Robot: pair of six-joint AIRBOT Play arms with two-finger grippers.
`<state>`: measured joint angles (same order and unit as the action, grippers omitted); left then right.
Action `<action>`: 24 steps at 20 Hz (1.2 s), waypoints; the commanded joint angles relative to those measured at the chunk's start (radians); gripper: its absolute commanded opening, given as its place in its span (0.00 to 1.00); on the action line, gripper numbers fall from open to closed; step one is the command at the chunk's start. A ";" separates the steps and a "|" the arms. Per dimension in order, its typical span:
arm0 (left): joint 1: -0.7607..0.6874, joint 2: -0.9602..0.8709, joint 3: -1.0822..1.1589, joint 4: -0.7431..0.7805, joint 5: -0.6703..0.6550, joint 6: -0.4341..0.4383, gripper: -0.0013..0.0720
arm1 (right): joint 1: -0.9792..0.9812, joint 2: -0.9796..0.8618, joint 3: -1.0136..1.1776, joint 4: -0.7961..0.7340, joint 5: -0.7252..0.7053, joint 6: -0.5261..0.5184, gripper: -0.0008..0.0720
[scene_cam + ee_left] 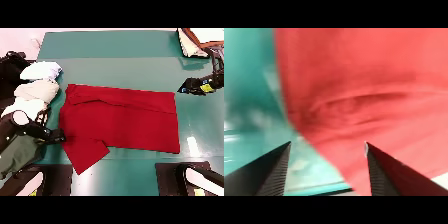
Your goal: Fold the shirts.
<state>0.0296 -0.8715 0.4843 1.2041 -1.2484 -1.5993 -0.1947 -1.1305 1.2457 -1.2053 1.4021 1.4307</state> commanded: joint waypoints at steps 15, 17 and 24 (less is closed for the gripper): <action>-0.001 0.033 0.036 -0.188 0.023 0.115 0.05 | -0.386 0.140 -0.585 -0.116 0.130 -0.037 0.63; -0.001 0.033 0.042 -0.188 0.029 0.116 0.05 | -0.417 0.139 -0.728 -0.077 0.095 -0.071 0.63; -0.001 0.033 0.043 -0.188 0.027 0.116 0.05 | -0.251 0.074 -0.773 -0.041 0.041 -0.051 0.60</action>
<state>0.0284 -0.8387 0.5243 1.0164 -1.2209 -1.4857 -0.5056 -1.0241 0.4831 -1.2522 1.4677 1.3701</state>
